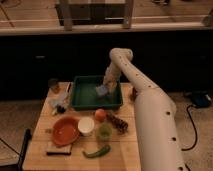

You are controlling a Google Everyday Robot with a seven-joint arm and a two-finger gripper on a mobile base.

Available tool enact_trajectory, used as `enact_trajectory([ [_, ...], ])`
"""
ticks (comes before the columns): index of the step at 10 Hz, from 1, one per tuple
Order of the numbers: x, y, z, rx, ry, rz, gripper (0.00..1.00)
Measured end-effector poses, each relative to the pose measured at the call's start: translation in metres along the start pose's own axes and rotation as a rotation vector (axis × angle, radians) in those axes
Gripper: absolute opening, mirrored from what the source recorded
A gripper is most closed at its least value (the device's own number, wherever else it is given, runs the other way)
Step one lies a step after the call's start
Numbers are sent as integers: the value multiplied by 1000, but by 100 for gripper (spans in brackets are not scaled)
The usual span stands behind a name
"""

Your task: Place sponge in tray

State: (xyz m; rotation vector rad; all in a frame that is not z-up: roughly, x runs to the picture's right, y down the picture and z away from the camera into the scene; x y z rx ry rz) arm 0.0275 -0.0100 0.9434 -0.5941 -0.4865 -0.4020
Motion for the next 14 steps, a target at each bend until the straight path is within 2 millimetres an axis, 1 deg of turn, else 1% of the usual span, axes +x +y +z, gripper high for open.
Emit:
enact_trajectory([
  [14,6,0,0,4,1,7,1],
])
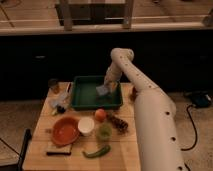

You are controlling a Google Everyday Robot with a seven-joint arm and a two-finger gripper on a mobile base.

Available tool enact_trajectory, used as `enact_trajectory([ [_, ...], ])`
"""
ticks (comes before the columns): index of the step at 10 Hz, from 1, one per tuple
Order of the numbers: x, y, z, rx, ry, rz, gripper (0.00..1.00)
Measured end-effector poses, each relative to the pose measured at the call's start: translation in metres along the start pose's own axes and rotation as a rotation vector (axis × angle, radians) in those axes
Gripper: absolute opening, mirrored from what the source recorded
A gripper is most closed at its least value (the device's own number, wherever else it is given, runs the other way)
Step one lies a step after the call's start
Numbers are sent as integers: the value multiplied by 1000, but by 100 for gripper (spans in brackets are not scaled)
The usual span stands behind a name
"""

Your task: Place sponge in tray

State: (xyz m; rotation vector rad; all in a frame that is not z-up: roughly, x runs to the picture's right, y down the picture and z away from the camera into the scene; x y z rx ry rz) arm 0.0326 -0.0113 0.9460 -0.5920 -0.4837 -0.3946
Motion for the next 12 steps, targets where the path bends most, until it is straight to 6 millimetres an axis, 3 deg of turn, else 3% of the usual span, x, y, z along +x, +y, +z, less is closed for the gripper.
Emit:
enact_trajectory([
  [10,4,0,0,4,1,5,1],
  [12,5,0,0,5,1,8,7],
])
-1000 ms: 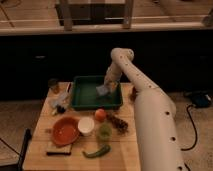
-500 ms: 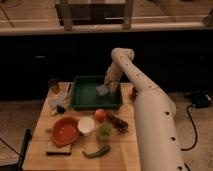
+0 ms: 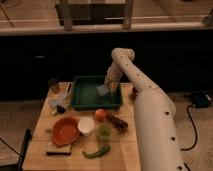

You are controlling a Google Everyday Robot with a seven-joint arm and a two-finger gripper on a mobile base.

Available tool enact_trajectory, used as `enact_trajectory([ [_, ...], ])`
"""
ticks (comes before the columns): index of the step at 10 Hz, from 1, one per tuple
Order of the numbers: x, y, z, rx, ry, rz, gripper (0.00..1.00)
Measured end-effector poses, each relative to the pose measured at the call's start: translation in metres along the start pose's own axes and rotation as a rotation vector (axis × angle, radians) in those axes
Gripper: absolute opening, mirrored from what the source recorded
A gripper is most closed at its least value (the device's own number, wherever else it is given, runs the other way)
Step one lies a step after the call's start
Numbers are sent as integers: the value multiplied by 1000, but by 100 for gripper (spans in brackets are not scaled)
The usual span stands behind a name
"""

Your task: Place sponge in tray

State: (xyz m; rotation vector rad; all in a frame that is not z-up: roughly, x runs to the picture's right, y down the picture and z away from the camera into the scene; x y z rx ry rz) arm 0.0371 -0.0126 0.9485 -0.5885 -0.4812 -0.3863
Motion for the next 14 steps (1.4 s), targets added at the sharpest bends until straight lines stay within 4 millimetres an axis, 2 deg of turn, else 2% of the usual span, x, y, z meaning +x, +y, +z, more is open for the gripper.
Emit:
enact_trajectory([
  [14,6,-1,0,7,2,11,8],
])
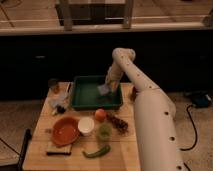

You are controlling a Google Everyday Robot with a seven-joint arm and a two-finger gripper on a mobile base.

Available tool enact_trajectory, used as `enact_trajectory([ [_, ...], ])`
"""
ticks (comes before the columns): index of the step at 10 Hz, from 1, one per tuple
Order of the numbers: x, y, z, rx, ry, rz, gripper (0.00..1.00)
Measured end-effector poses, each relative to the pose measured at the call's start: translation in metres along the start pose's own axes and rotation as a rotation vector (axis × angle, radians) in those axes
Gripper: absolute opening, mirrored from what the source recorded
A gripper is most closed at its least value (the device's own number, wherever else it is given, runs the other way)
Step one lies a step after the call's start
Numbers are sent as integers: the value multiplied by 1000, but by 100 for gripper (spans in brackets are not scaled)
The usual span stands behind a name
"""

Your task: Place sponge in tray

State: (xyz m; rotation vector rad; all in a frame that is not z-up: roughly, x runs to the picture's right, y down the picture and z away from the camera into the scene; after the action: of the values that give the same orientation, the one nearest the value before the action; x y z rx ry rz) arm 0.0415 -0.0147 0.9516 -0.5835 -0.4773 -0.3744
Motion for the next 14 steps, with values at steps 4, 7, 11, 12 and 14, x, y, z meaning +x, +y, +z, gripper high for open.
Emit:
enact_trajectory([
  [4,1,0,0,1,0,1,10],
  [7,-2,0,0,2,-5,1,37],
  [11,-10,5,-1,-13,-17,-24,80],
  [12,-12,5,-2,-13,-19,-28,80],
  [14,-14,5,-2,-14,-21,-37,80],
])
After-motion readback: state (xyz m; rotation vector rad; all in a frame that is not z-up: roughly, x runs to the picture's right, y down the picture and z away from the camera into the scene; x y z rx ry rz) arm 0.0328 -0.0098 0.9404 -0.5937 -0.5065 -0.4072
